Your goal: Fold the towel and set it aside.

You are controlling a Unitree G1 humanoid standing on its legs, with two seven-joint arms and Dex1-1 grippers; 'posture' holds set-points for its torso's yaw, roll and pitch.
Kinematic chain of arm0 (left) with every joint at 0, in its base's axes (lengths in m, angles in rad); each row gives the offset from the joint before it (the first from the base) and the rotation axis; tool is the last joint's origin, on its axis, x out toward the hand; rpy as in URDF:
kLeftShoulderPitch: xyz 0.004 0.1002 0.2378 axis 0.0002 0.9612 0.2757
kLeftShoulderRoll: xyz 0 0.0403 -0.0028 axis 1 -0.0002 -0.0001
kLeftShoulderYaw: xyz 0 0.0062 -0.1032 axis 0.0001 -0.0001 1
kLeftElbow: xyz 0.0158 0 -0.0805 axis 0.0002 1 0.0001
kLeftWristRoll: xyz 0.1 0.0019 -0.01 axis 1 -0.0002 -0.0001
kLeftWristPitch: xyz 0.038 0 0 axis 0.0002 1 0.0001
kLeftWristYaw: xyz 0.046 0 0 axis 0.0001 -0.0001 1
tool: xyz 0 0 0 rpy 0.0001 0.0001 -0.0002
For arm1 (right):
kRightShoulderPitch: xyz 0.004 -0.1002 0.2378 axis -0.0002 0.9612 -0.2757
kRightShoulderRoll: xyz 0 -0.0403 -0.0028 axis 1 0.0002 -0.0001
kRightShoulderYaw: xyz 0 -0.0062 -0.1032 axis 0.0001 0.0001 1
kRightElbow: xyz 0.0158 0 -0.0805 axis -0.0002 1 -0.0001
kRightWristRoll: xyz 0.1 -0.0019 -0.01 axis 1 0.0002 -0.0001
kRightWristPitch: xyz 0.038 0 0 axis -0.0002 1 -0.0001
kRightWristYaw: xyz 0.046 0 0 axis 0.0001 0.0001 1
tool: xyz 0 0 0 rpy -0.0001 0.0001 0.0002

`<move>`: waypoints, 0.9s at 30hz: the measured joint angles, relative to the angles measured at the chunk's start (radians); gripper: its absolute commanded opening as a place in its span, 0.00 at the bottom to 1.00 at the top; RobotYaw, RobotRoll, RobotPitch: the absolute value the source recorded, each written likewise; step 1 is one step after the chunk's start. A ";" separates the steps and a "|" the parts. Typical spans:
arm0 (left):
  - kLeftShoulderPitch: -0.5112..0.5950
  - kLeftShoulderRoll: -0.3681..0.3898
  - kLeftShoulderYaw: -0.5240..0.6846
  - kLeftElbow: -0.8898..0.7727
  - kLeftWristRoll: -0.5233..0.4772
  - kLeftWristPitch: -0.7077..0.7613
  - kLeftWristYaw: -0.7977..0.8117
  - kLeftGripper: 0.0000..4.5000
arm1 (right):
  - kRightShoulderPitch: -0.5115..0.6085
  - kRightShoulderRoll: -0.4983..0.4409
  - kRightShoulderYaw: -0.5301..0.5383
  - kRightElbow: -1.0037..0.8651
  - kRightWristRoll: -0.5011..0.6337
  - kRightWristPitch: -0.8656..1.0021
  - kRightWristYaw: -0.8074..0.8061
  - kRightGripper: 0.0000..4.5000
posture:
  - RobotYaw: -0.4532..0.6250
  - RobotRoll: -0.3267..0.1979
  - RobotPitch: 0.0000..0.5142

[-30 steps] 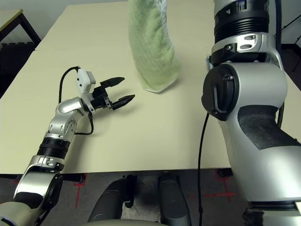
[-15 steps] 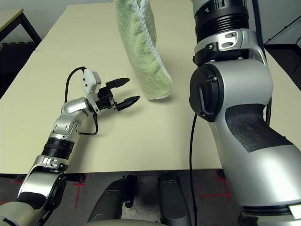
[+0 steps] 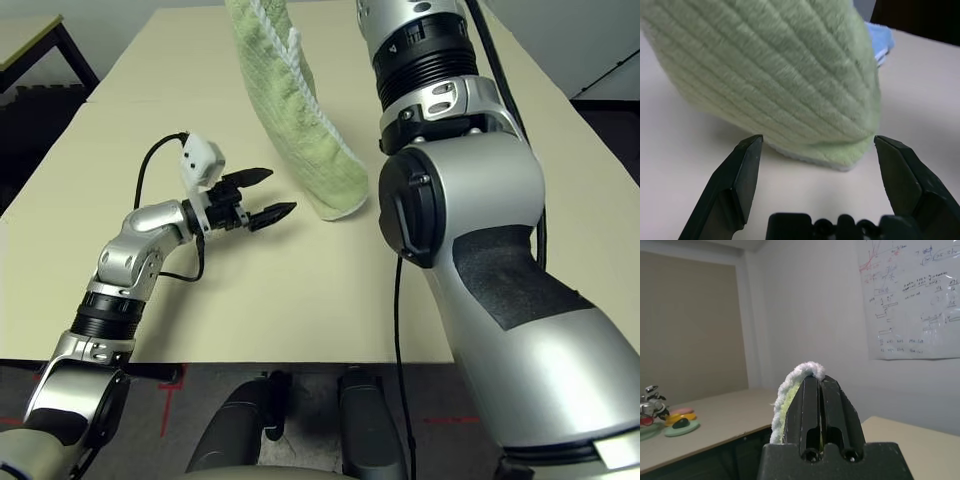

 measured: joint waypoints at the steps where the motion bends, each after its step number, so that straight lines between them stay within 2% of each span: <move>1: -0.008 -0.020 0.006 -0.023 -0.031 0.056 0.018 1.00 | 0.000 0.003 0.000 0.004 -0.002 -0.002 -0.002 0.01 | 0.41 0.62 0.30; 7: -0.025 -0.133 0.057 -0.086 -0.143 0.263 0.138 1.00 | -0.004 0.015 -0.001 0.013 -0.008 -0.018 -0.012 0.01 | 0.41 0.62 0.30; 11: -0.048 -0.166 0.071 -0.077 -0.156 0.300 0.210 1.00 | -0.005 0.015 -0.002 0.013 -0.008 -0.020 -0.013 0.01 | 0.41 0.62 0.30; 12: -0.050 -0.166 0.074 -0.072 -0.155 0.300 0.220 0.96 | -0.005 0.014 -0.002 0.013 -0.008 -0.020 -0.014 0.00 | 0.40 0.62 0.30; 14: -0.054 -0.164 0.074 -0.043 -0.145 0.285 0.242 0.86 | -0.005 0.008 -0.003 0.014 -0.008 -0.020 -0.014 0.00 | 0.40 0.62 0.30; 16: -0.059 -0.157 0.079 0.009 -0.112 0.251 0.277 0.70 | -0.005 -0.003 -0.004 0.014 -0.008 -0.020 -0.014 0.00 | 0.40 0.62 0.30; 24: -0.094 -0.088 0.119 0.145 -0.029 0.128 0.367 0.00 | 0.017 -0.075 -0.013 -0.015 -0.006 0.013 -0.012 0.00 | 0.39 0.62 0.30; 27: -0.102 -0.042 0.151 0.220 -0.009 0.065 0.372 0.00 | 0.047 -0.101 -0.013 -0.072 -0.002 0.051 -0.011 0.00 | 0.39 0.62 0.30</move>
